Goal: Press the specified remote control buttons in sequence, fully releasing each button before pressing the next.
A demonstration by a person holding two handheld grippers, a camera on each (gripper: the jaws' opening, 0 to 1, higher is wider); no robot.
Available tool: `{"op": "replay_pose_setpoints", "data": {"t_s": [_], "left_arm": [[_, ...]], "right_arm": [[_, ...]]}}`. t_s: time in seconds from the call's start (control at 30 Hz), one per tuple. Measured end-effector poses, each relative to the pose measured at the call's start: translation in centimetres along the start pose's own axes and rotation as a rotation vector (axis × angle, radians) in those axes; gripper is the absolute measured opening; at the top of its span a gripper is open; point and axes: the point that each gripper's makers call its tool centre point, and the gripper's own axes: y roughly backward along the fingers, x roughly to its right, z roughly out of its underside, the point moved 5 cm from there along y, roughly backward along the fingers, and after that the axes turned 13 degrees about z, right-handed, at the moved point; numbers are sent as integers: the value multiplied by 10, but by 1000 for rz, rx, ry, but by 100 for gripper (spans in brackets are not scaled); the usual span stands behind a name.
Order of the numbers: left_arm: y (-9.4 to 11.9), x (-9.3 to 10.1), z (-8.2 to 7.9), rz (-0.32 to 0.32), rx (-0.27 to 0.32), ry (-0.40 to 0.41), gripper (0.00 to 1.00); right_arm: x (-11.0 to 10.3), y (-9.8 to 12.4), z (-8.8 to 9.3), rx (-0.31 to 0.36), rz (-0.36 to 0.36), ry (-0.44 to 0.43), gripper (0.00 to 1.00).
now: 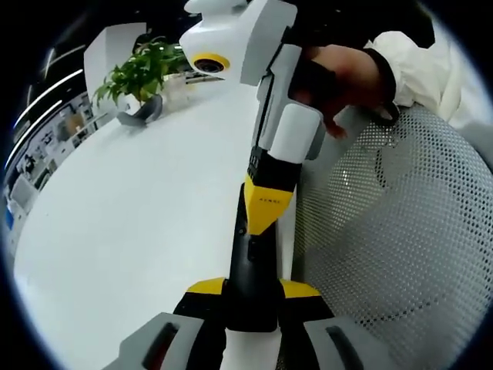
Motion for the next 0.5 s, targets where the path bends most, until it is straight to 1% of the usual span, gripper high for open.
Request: {"op": "replay_pose_setpoints", "data": {"t_s": [0.13,0.27,0.4,0.43,0.47,0.5], "left_arm": [[0,0,0,0,-1,0,24],[1,1,1,0,1,2,24],[1,2,1,-1,12,2,24],[1,1,1,-1,11,1,24],[1,1,1,0,9,0,24],[1,1,1,0,8,-1,24]], "right_arm": [[-1,0,-1,-3,8,19,0],[0,0,-1,-4,-4,10,0],[-1,1,0,-6,2,7,0],[-2,1,1,-21,0,5,0],[-2,2,5,-62,-7,6,0],[-3,1,4,-48,-7,7,0]]}}
